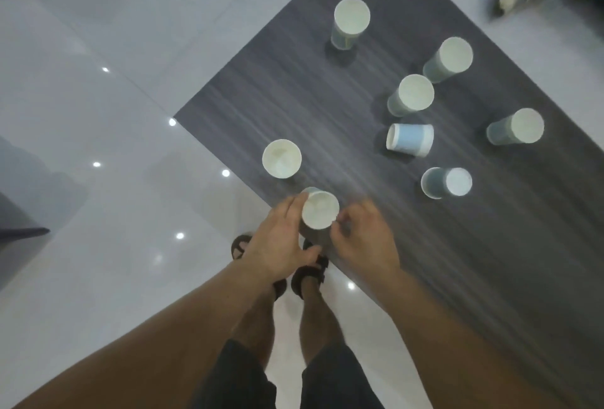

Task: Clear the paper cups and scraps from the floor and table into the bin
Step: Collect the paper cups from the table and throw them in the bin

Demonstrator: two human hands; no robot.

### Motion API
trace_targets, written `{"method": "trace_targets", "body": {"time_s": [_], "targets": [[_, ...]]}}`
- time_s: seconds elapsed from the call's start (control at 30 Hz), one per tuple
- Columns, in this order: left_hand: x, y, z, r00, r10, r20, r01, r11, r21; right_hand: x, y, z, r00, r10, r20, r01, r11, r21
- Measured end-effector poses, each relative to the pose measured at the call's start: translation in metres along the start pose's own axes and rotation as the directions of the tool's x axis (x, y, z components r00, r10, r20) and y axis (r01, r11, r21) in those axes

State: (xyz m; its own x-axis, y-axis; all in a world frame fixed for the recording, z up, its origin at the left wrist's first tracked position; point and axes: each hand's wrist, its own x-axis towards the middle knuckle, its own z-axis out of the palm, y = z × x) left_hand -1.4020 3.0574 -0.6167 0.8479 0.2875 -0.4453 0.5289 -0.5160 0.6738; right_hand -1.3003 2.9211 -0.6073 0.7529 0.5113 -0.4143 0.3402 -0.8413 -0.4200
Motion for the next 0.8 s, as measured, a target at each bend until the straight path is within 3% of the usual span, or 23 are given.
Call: {"method": "trace_targets", "body": {"time_s": [0.13,0.53,0.67,0.8], "targets": [[0.027,-0.005,0.016,0.999,-0.039,0.015,0.04,0.995,-0.094,0.009,0.006,0.01,0.997,0.054,0.062,-0.055,0.998,0.008],[0.026,-0.009,0.023,0.993,-0.119,-0.023,0.111,0.969,-0.22,0.024,0.003,-0.009,0.992,0.019,0.123,-0.053,0.96,0.277],[0.005,-0.018,0.004,0.98,-0.177,-0.091,0.156,0.969,-0.193,0.053,-0.034,-0.02,0.991,-0.135,-0.009,0.134,0.975,0.179],[-0.016,-0.027,-0.019,0.954,-0.256,-0.158,0.22,0.952,-0.214,0.09,-0.086,-0.016,0.924,-0.364,0.114,0.361,0.931,0.046]]}}
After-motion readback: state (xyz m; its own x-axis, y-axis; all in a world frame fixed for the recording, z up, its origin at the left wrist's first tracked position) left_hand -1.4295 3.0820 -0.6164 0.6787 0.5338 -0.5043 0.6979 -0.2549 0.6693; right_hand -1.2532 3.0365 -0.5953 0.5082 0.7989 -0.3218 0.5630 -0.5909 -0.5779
